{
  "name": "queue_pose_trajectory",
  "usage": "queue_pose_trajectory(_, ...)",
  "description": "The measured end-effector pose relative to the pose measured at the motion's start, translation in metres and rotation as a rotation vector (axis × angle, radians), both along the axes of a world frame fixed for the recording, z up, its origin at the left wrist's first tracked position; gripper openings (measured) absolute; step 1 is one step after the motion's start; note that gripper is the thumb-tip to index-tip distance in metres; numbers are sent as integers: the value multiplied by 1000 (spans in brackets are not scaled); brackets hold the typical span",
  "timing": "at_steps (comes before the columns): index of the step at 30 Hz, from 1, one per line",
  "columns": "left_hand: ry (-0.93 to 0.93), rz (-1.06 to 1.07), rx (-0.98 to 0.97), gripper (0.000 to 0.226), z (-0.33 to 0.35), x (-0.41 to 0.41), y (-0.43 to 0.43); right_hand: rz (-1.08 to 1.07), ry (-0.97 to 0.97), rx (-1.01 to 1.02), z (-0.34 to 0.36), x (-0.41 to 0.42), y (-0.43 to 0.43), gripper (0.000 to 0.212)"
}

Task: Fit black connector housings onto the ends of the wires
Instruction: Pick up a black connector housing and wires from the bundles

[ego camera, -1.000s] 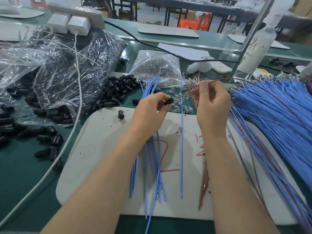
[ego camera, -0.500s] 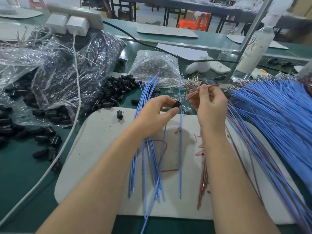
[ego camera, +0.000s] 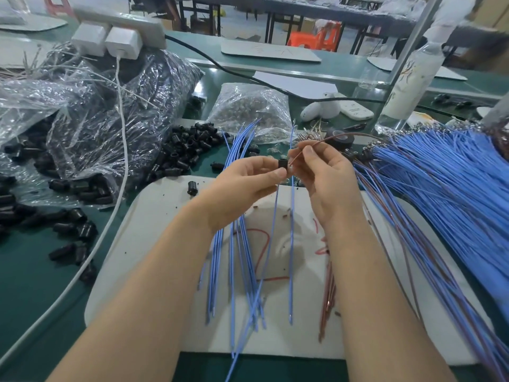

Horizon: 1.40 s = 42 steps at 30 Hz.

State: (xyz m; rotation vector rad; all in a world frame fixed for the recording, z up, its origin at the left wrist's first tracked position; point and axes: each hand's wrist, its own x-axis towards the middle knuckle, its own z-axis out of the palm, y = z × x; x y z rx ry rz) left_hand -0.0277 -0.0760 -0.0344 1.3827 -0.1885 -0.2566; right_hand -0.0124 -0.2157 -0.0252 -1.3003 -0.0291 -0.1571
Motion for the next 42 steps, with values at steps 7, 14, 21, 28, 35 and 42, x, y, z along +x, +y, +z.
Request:
queue_pose_trajectory(7, 109, -130, -203, 36, 3, -2, 6, 115, 25, 244, 6, -2, -4, 24)
queue_pose_trajectory(14, 161, -206, -292, 35, 4, -1, 11, 168, 33, 219, 8, -4, -7, 24)
queue_pose_trajectory(21, 151, -234, -312, 24, 1, -1, 9, 267, 30, 236, 9, -7, -5, 23)
queue_pose_trajectory(28, 132, -146, -255, 20, 1, 0, 8, 101, 19, 118, 9, -7, -3, 23)
queue_pose_trajectory(35, -112, 181, 255, 6, -2, 1, 1, -50, -18, 103, 12, -8, -5, 23)
queue_pose_trajectory(42, -304, 267, 498, 12, -1, 0, -3, -145, -165, -140, 10, -10, 2, 20)
